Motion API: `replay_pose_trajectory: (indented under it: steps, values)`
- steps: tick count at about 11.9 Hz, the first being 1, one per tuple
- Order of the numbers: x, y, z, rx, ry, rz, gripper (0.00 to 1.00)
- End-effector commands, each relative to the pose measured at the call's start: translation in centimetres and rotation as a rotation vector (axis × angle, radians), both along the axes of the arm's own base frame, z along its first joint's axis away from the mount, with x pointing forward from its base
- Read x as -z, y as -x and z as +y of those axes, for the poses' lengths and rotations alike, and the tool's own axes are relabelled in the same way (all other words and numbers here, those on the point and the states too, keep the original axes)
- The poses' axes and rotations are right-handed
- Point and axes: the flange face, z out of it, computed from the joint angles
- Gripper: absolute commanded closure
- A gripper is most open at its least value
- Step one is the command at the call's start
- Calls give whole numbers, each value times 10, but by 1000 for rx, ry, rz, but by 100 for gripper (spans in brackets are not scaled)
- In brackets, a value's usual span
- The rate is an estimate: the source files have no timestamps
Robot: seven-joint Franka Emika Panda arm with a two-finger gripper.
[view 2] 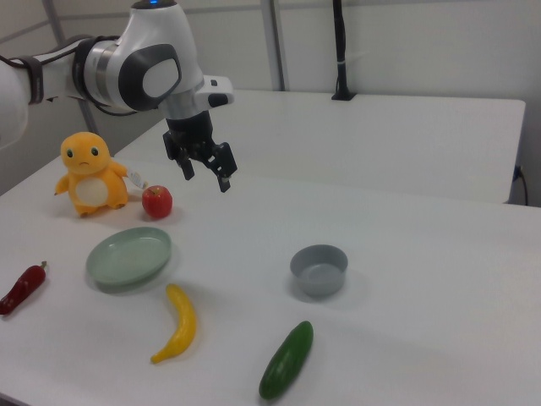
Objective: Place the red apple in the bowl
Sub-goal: 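Move the open gripper over the green plate toward the red apple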
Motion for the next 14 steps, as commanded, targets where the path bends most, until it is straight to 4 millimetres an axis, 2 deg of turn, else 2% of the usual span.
replay_pose_trajectory:
  steps: [1, 3, 5, 6, 7, 10, 14]
  values:
    - [0, 0, 2, -18, 19, 11, 0]
    - [-3, -1, 1, -3, 21, 8, 0]
    - [-4, 1, 19, -6, 20, 13, 0]
    - [-4, 0, 14, 6, 23, 13, 0]
    - [-10, 0, 22, -8, 27, -1, 0]
    - [-7, -1, 72, -50, 28, -20, 0]
    - [21, -18, 139, -71, 12, -101, 0]
